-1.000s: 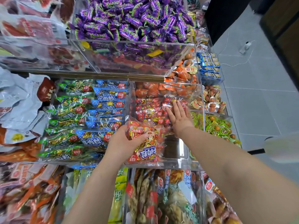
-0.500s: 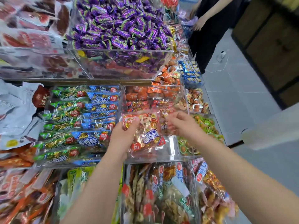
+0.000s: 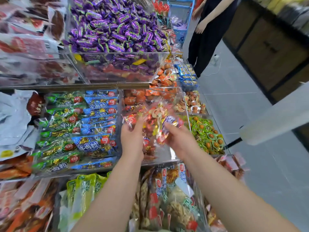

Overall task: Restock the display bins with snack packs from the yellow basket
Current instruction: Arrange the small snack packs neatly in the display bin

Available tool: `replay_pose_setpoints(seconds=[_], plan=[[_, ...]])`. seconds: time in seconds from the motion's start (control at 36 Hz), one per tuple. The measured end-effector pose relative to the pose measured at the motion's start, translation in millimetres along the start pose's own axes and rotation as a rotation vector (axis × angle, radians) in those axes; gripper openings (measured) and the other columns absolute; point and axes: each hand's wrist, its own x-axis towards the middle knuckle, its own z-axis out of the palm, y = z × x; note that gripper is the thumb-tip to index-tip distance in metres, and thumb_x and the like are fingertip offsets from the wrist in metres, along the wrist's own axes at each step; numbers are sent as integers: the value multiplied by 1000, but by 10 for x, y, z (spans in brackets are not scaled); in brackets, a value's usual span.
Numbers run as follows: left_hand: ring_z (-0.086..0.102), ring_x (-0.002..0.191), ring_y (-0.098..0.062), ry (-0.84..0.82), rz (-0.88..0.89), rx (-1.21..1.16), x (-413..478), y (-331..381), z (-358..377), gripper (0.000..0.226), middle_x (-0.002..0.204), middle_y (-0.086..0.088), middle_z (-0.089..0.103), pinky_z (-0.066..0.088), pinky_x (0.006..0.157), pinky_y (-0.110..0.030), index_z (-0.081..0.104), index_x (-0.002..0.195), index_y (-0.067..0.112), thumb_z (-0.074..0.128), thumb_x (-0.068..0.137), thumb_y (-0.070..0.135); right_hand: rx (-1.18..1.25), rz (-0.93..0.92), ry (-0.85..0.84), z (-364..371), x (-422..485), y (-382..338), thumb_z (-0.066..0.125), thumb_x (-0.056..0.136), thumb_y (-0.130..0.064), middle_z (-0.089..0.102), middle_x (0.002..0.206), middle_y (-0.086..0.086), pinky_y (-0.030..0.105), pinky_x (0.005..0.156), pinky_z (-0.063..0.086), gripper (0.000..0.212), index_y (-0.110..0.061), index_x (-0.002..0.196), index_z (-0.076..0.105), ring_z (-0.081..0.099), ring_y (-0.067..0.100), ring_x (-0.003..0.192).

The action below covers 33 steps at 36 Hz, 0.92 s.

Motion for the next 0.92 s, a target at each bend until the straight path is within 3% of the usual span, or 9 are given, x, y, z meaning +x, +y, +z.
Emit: replay_pose_setpoints(seconds=[0.11, 0.17, 0.22, 0.39, 0.5, 0.61, 0.69, 0.81, 0.92], plan=[[51, 87, 17, -17, 159, 136, 109, 65, -163, 11, 89, 35, 56, 39, 86, -25, 58, 105, 37, 59, 94, 34, -573, -411, 167, -155, 204, -527, 65, 86, -15, 68, 102, 0, 38, 83, 53, 38, -20, 121, 50, 66, 20, 94], [51, 91, 15, -24, 225, 225, 129, 98, -232, 27, 98, 37, 54, 37, 91, -26, 58, 120, 28, 58, 95, 35, -926, -543, 187, -180, 339, -760, 65, 85, -17, 63, 102, -3, 30, 82, 45, 35, -19, 117, 50, 60, 17, 94], [54, 107, 0, -20, 263, 308, 147, 133, -277, 37, 114, 24, 58, 39, 96, -28, 54, 129, 21, 57, 95, 35, -1320, -547, 166, -148, 453, -899, 66, 81, -22, 59, 94, -3, 26, 77, 40, 37, -24, 117, 54, 55, 17, 86], [59, 98, -8, -67, 317, 457, 145, 128, -347, 17, 98, 19, 62, 42, 76, -16, 57, 112, 28, 57, 96, 31, -2218, -322, 37, 216, 624, -735, 56, 84, -16, 63, 102, 11, 34, 74, 49, 14, -13, 98, 57, 61, 30, 95], [58, 105, -9, -89, 290, 480, 130, 98, -389, 23, 108, 15, 63, 45, 86, -22, 57, 118, 23, 56, 96, 32, -2413, -179, -27, 336, 740, -499, 45, 89, -6, 59, 121, 10, 40, 87, 47, 30, -10, 115, 60, 57, 30, 112], [55, 82, 21, -81, 277, 456, 131, 70, -436, 18, 82, 40, 58, 36, 69, -3, 50, 104, 44, 58, 95, 30, -2431, -100, -82, 316, 901, -279, 48, 92, -6, 57, 128, 4, 39, 82, 48, 35, -13, 126, 53, 55, 28, 117], [54, 82, 25, -96, 262, 436, 143, 84, -467, 25, 83, 46, 59, 42, 73, -12, 56, 88, 55, 58, 95, 31, -2432, -176, -100, 234, 973, -201, 48, 89, 0, 59, 124, 5, 37, 78, 47, 39, -14, 125, 54, 58, 27, 112], [60, 87, 16, -99, 272, 374, 163, 91, -473, 22, 91, 35, 67, 43, 76, -10, 60, 94, 49, 58, 95, 27, -2522, -370, -332, 53, 1057, -206, 48, 82, 9, 62, 112, 5, 35, 75, 51, 63, -25, 135, 46, 60, 28, 101], [61, 87, 14, -103, 256, 353, 167, 99, -450, 18, 92, 29, 68, 43, 75, -17, 60, 94, 46, 58, 95, 28, -2527, -566, -485, -126, 1123, -240, 56, 86, -6, 49, 133, 4, 41, 99, 42, 58, -27, 139, 43, 44, 26, 122]])
